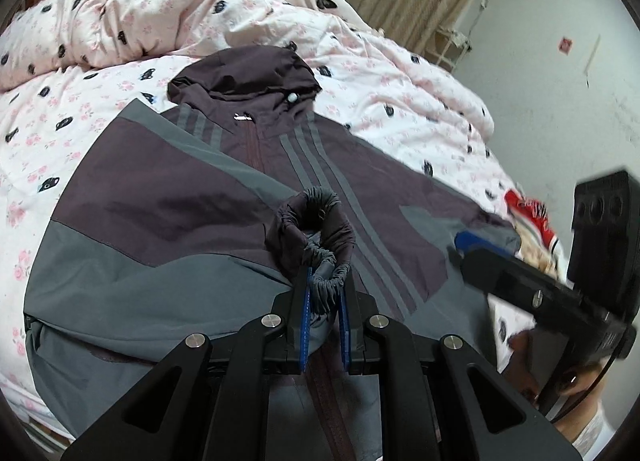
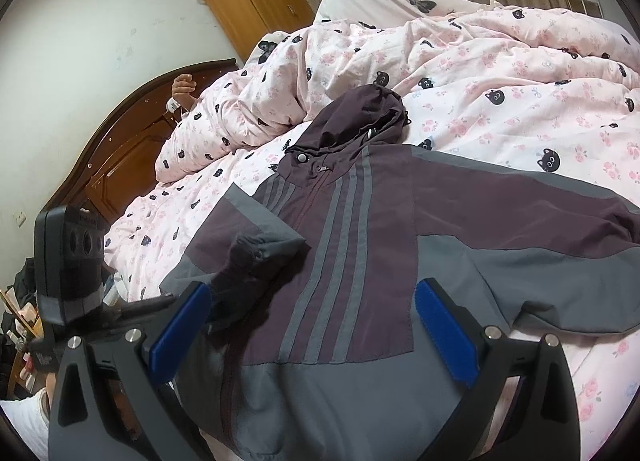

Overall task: Fold clothes
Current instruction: 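Carry the sleeve across the jacket body with the left gripper and release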

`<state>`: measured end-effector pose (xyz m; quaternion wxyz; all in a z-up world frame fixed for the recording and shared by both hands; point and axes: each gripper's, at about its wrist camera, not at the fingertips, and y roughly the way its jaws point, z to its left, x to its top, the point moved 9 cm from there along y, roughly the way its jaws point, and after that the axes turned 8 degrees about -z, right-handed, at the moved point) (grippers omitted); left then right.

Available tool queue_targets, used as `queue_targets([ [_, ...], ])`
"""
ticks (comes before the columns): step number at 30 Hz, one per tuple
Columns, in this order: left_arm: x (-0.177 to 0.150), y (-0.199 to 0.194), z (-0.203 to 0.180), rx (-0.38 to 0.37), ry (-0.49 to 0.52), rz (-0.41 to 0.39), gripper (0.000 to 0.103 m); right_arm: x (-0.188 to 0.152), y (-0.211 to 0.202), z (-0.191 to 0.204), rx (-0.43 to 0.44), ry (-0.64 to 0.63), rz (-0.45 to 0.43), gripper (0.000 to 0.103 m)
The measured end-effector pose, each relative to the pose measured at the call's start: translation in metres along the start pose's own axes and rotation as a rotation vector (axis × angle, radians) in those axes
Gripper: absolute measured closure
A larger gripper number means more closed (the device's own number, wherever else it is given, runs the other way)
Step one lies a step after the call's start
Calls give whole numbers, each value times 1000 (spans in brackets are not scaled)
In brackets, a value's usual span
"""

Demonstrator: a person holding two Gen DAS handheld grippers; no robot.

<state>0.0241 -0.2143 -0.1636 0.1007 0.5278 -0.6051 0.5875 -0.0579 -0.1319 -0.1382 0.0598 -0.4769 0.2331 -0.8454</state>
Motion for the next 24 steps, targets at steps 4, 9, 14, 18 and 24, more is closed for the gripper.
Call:
queue_targets([
  [4,-11,1,-11,10,75,12,85,1,1,-4,-5,16,-1,0],
  [9,-15,-2,-23,-12,101,7,70,0,1,-6,-10,21,0,0],
  [14,-21,-8,-36,-44,150,11,61,0,3,-7,-21,16,3,0],
  [18,-28,-10,-42,-75,171,29,48,0,4,-10,-25,22,6,0],
  [24,-34,-7,-52,-53,242,30,39,-1,7,-12,-33,25,12,0],
])
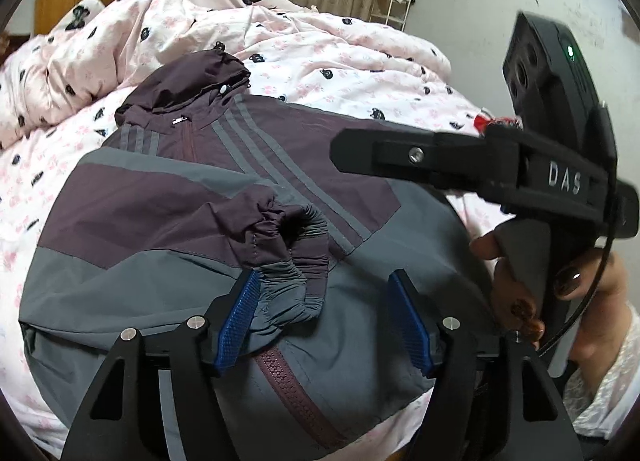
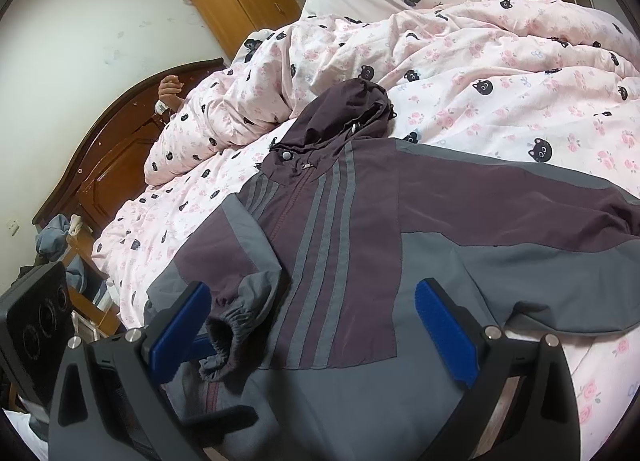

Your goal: Fold clothes

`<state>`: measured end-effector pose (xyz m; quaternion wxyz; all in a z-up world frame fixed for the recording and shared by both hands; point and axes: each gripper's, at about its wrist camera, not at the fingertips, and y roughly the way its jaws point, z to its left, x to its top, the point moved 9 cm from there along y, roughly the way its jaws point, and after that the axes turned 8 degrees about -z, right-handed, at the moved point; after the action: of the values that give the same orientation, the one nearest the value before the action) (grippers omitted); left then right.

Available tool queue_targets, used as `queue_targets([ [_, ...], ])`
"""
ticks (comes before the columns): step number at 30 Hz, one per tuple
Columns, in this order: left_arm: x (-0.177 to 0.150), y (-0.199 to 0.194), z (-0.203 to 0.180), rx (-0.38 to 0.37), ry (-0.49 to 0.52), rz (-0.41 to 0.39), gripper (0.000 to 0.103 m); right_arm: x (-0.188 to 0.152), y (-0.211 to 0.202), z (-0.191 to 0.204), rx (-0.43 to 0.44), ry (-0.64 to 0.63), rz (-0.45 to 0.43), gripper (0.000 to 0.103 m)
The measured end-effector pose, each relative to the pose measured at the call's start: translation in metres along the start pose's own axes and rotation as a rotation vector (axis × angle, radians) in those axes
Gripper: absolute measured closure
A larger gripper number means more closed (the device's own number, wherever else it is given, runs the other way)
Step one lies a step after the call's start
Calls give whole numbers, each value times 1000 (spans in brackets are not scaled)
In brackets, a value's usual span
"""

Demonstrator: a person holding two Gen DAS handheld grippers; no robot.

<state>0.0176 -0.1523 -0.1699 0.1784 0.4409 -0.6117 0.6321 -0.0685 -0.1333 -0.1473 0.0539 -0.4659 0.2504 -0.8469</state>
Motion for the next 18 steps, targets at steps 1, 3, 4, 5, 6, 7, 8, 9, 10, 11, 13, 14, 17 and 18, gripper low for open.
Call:
queue_targets([
  [1,-1,1,-3,-5,9,1,37,0,0,-1,-2,0,0,0],
  [3,-2,-1,-7,-24,22,3,36,0,0,-2,-5,3,0,0],
  [4,-2,-3,-8,-27,25,0,36,0,0,-3,-7,5,0,0],
  [5,-3,-4,-8,-29,28,-2,36,0,0,-4,-9,8,1,0],
  [6,-3,-6,-8,-30,30,-6,36,0,0,-5,-10,10,1,0],
  [7,-3,-10,-7,-23,37,-14,36,0,0,-5,-12,12,1,0],
  [8,-2,-13,-5,-19,42,-23,36,0,0,-6,-13,13,1,0],
  [9,0,-16,-4,-15,45,-32,36,0,0,-6,-15,12,0,0],
  [10,3,-20,-1,-18,43,-39,36,0,0,-6,-16,11,0,0],
  [11,6,-24,1,-21,41,-47,36,0,0,-6,-16,9,0,0],
  [13,13,-34,3,-53,36,-63,36,0,0,-4,-13,-2,0,0],
  [14,19,-39,11,-47,38,-77,36,0,0,-2,-9,-9,-1,0],
  [17,37,-54,34,-19,42,-120,36,1,-5,10,35,-40,0,0],
  [18,42,-59,42,-10,44,-135,35,1,-9,15,53,-55,-3,0],
])
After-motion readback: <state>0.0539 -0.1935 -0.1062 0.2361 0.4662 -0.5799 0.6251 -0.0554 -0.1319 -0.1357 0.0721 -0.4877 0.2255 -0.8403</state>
